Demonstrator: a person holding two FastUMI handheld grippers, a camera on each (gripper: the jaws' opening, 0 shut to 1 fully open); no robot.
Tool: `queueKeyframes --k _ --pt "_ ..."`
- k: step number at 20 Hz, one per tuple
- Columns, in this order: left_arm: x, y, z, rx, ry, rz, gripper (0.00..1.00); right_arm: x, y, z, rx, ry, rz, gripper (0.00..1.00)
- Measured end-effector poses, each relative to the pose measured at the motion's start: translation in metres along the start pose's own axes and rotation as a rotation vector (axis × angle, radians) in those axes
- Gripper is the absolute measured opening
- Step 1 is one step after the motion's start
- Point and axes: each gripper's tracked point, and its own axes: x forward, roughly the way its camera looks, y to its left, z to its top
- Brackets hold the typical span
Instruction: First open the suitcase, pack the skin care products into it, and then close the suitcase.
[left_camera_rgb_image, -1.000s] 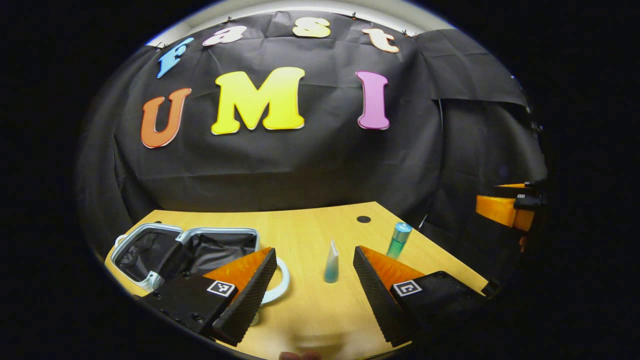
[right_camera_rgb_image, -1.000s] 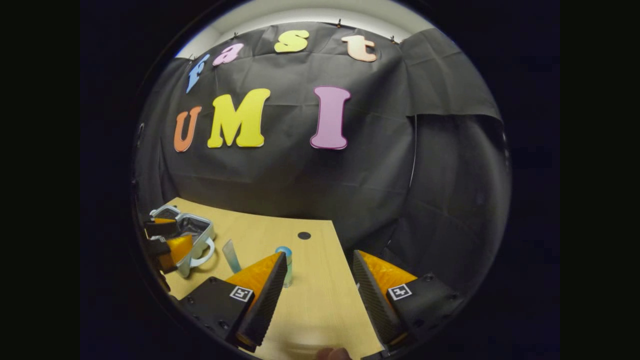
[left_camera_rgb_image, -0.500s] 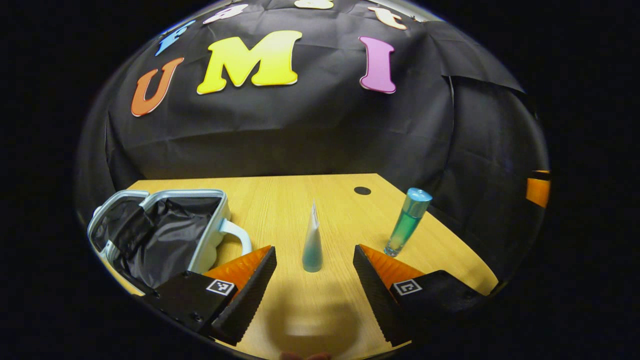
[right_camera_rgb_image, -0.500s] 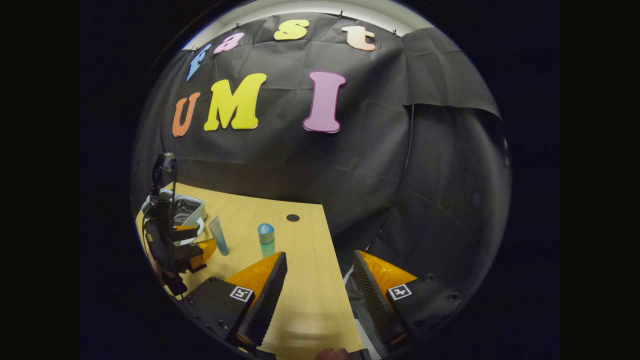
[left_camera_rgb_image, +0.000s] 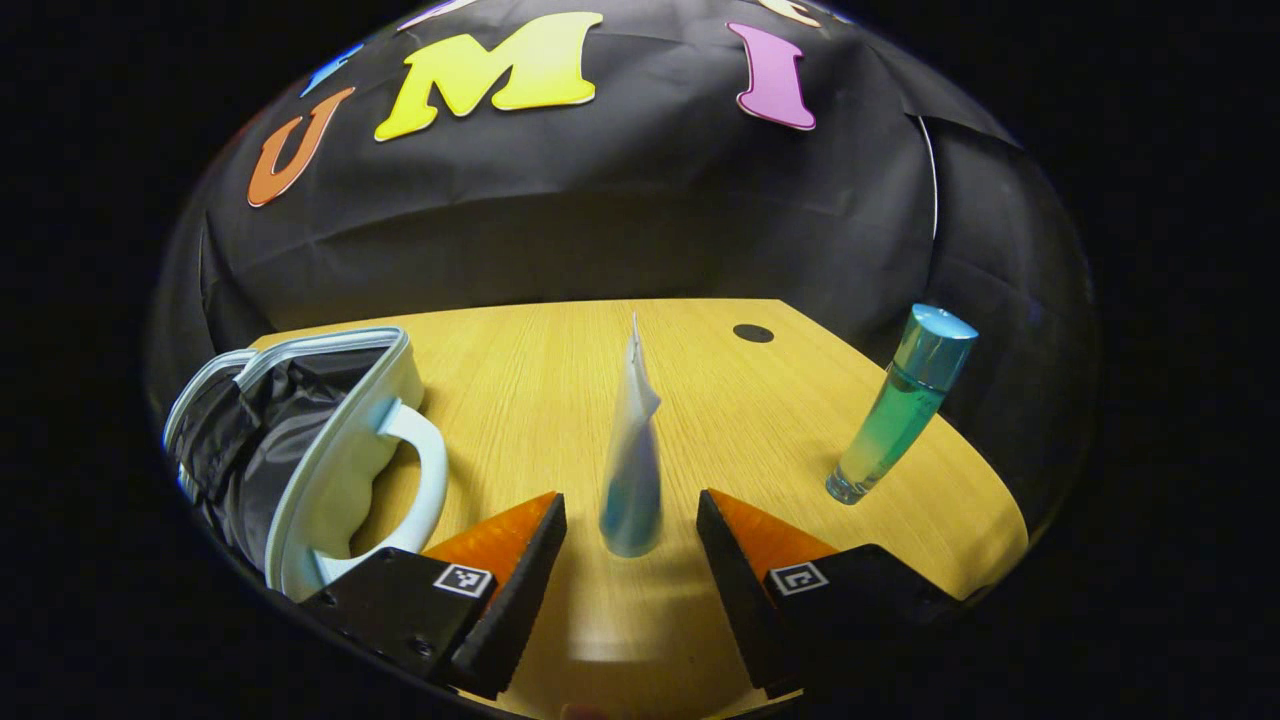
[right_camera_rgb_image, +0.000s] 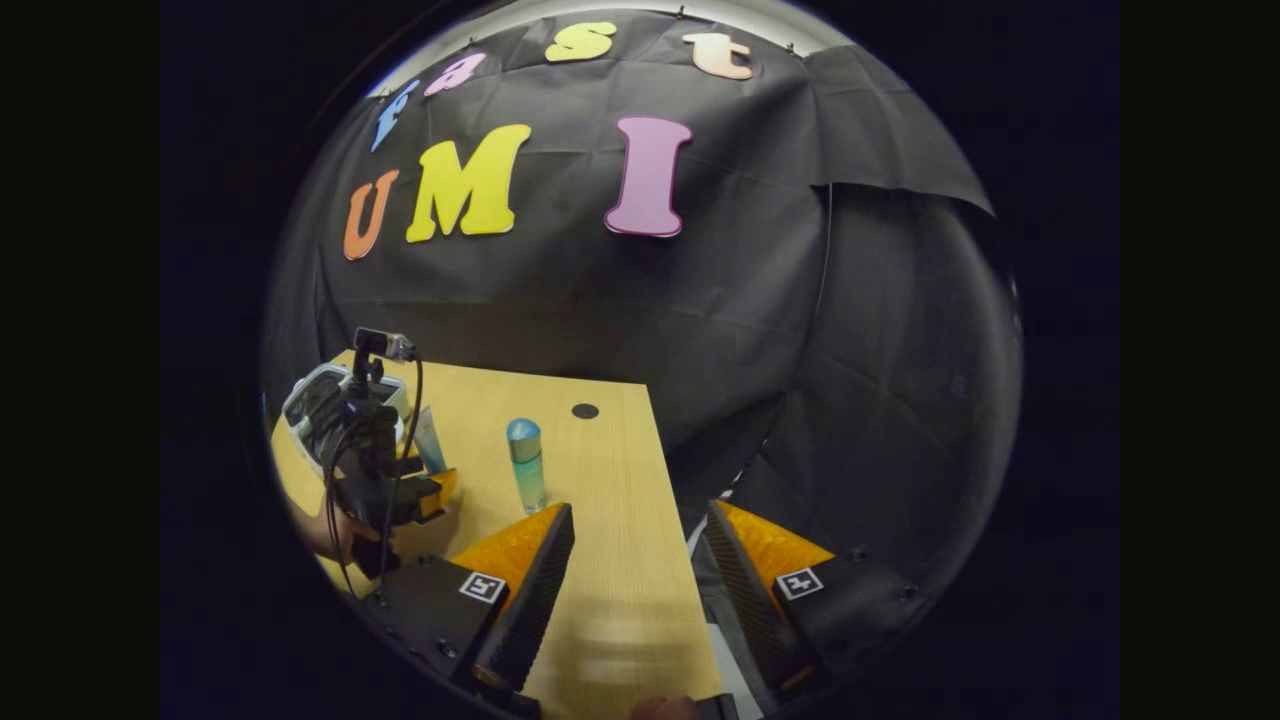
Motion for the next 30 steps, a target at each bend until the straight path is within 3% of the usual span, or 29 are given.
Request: queueKeyframes --k 1,2,3,4,5,7,9,18,23,30 --pt "0.002 0.001 0.001 0.009 0.000 0.003 0.87 0.001 0.000 0.001 0.005 0.004 0.000 0.79" --pt "0.005 0.002 0.001 0.017 0.002 0.005 0.78 0.003 0.000 -0.001 0.008 0.007 0.001 0.79" --pt "0.007 0.002 -0.001 0.017 0.011 0.002 0.80 0.004 0.000 -0.001 0.008 0.009 -0.001 0.79" --pt "0.009 0.002 -0.003 0.011 0.019 0.001 0.69 0.005 0.002 -0.001 0.007 0.009 0.000 0.80" --pt "0.010 0.002 -0.004 0.009 0.026 -0.002 0.67 0.006 0.002 0.000 0.005 0.009 0.000 0.79" --pt "0.013 0.004 -0.002 0.017 0.028 0.001 0.46 0.008 0.005 0.000 0.004 0.012 0.002 0.79" --pt "0.009 0.003 -0.001 0.016 0.038 -0.012 0.42 0.010 0.009 -0.001 0.003 0.013 0.007 0.79" --pt "-0.076 0.012 0.035 0.037 0.031 -0.077 0.39 0.049 0.067 -0.015 0.022 0.017 0.129 0.79" --pt "-0.134 0.039 0.051 0.016 0.028 -0.047 0.39 0.097 0.108 -0.028 0.045 0.039 0.211 0.80" --pt "-0.176 0.091 0.064 -0.053 0.006 0.054 0.39 0.159 0.134 -0.041 0.063 0.094 0.242 0.79"
